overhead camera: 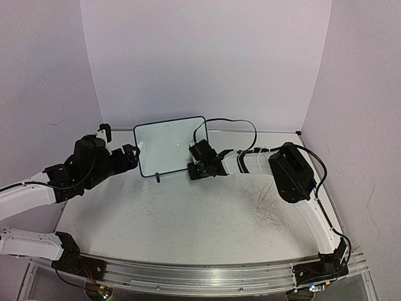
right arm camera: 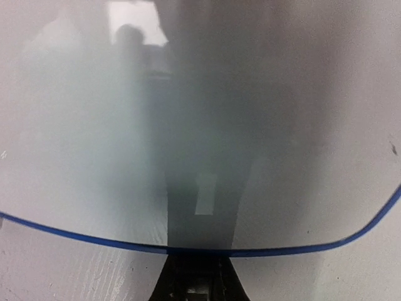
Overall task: Write a sentence on the whiteboard
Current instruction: Move the whiteboard stand to the center of the board, then pick up the whiteboard marker from the corner of the board, then pass from the right arm to the left, then pass from the left arm to the right
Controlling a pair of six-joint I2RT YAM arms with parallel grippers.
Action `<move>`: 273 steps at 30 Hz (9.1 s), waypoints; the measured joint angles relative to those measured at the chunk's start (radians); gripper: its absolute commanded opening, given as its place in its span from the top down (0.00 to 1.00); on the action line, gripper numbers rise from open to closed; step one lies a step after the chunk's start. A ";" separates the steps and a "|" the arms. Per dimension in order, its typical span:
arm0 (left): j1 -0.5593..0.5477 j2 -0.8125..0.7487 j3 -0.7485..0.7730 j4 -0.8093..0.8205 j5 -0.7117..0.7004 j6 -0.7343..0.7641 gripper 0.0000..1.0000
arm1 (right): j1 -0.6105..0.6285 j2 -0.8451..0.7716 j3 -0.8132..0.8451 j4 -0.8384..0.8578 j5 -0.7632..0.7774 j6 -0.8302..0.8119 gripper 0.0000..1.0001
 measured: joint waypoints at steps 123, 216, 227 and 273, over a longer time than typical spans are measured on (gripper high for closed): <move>0.007 0.325 0.176 0.159 0.245 0.103 0.02 | -0.691 -1.111 -1.131 -0.276 0.031 0.744 0.15; -0.304 0.826 0.737 0.425 0.905 0.096 0.54 | -0.182 -1.365 -1.257 1.051 -0.560 0.495 1.00; -0.298 0.785 0.677 0.448 0.846 0.134 1.00 | -0.146 -1.323 -1.244 1.066 -0.547 0.509 0.96; -0.150 0.607 0.656 -0.253 0.999 0.860 1.00 | -0.151 -0.930 -0.473 -0.248 -1.043 -0.208 0.67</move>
